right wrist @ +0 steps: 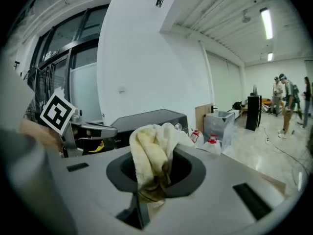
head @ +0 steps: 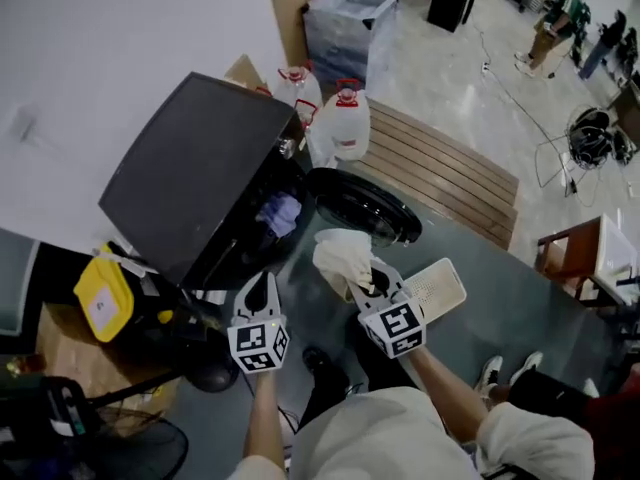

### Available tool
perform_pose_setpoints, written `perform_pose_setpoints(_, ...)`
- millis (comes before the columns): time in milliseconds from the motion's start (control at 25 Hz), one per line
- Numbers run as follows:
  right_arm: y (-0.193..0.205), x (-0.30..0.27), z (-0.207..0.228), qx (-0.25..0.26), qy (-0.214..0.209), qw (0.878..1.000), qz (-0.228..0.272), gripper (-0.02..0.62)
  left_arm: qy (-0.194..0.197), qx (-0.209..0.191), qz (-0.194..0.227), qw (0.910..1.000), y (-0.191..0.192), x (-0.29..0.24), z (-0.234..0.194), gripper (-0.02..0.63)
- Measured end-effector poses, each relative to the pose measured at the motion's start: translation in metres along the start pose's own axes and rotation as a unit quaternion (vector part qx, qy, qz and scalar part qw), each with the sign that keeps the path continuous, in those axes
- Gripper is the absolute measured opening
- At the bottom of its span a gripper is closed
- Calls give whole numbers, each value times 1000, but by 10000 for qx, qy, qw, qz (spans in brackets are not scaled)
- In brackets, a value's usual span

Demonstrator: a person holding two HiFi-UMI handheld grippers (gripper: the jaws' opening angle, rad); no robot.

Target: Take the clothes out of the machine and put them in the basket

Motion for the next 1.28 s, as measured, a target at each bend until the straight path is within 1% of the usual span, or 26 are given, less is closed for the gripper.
perform_pose_setpoints(120,-1,29,14,-159,347,9993,22,87,292,-210,-6,9994,-17,-3,18,18)
perform_pose_setpoints(240,5,70,26,-406,840,9956,60,87,701,-374,-59,9968,-26,-9,45,18)
perform_pose_setpoints(400,17,121,43,-717,1513,9858,140,87,1335,-626,-116,9890,-36,-28,92,20)
perform_pose_setpoints(520,29,158,52,-885,2002,9756,173,87,1888,-819,-139,9785,-39,-43,135,20)
perform_pose_setpoints(720,59,222,65,-1169,2764,9537,209,87,2706,-1125,-223,9558,-32,-59,213,20)
perform_pose_setpoints(800,70,237,73,-1221,3050,9443,172,88,2975,-1158,-270,9473,-26,-68,236,18)
perform_pose_setpoints(880,77,243,80,-1287,3329,9341,140,87,3224,-1211,-351,9382,-20,-80,249,18)
perform_pose_setpoints(1000,96,263,89,-1540,3673,9172,77,88,3530,-1337,-528,9245,-9,-88,275,18)
perform_pose_setpoints(1080,109,278,98,-1685,3855,9072,54,87,3665,-1406,-623,9176,-1,-91,295,18)
perform_pose_setpoints(1200,130,284,111,-1854,4060,8949,-35,89,3818,-1446,-758,9097,13,-106,311,18)
perform_pose_setpoints(1280,146,283,120,-1966,4144,8886,-103,87,3876,-1452,-838,9064,22,-119,320,18)
Point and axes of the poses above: the fingertips, and each gripper's own axes: x backward along the fingers, z to its right, y out of its underside, the point moved 10 cm from there along x, backward along the fingers, and after that the axes turned 2 degrees about y, right-handed, at the moved point
